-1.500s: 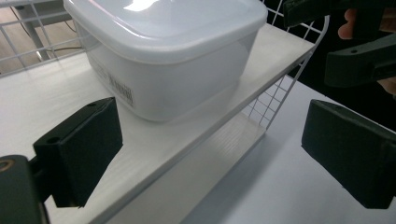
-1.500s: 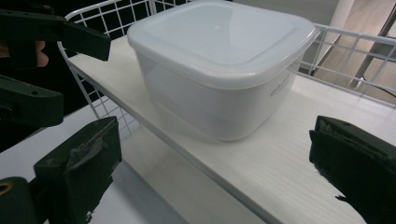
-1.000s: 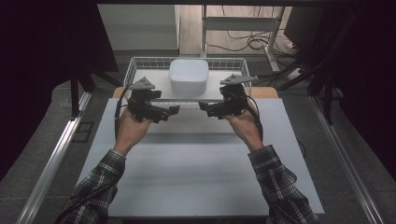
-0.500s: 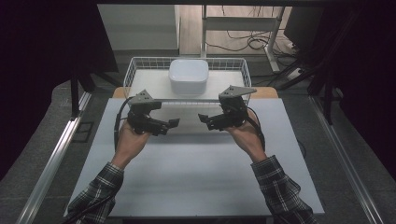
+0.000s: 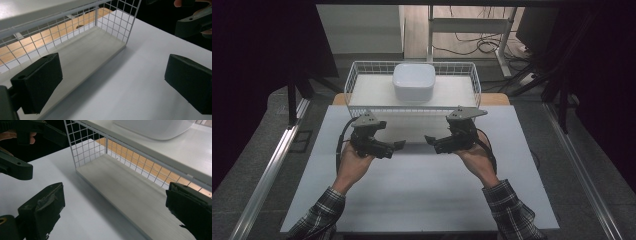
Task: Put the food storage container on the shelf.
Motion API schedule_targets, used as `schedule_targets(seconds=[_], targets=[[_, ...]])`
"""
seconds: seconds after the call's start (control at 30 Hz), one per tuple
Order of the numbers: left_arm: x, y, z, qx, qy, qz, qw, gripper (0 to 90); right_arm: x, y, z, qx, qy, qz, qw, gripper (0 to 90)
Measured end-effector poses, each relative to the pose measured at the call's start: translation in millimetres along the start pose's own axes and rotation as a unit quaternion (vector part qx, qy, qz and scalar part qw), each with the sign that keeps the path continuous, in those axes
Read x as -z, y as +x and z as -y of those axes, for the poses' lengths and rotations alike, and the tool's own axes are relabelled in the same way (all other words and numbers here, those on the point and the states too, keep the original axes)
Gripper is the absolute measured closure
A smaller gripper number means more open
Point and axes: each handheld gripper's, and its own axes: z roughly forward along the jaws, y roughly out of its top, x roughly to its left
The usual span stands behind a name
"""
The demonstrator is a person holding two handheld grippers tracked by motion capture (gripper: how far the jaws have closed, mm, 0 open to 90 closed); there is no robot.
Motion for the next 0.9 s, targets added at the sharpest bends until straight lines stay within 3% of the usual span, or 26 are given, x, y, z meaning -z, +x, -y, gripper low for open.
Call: schedule_targets(seconds=[0.4,0.6,0.9], targets=[[2.7,-6.0,38.9,0.015,0.012,-0.003,0.9998,0.6,5.0,10.8,33.9,-0.004,0.002,-0.003,1.0000,0.4],[8.5,-8.1,62.7,0.030,0.006,-0.004,0.9995,0.7,8.2,13.0,54.4,-0.007,0.014,-0.002,0.9999,0.0],[21.2,-18.4,88.1,0.025,0.010,-0.015,0.9995,0.8,20.4,17.6,76.1,-0.008,0.020,0.007,0.9998,0.0]])
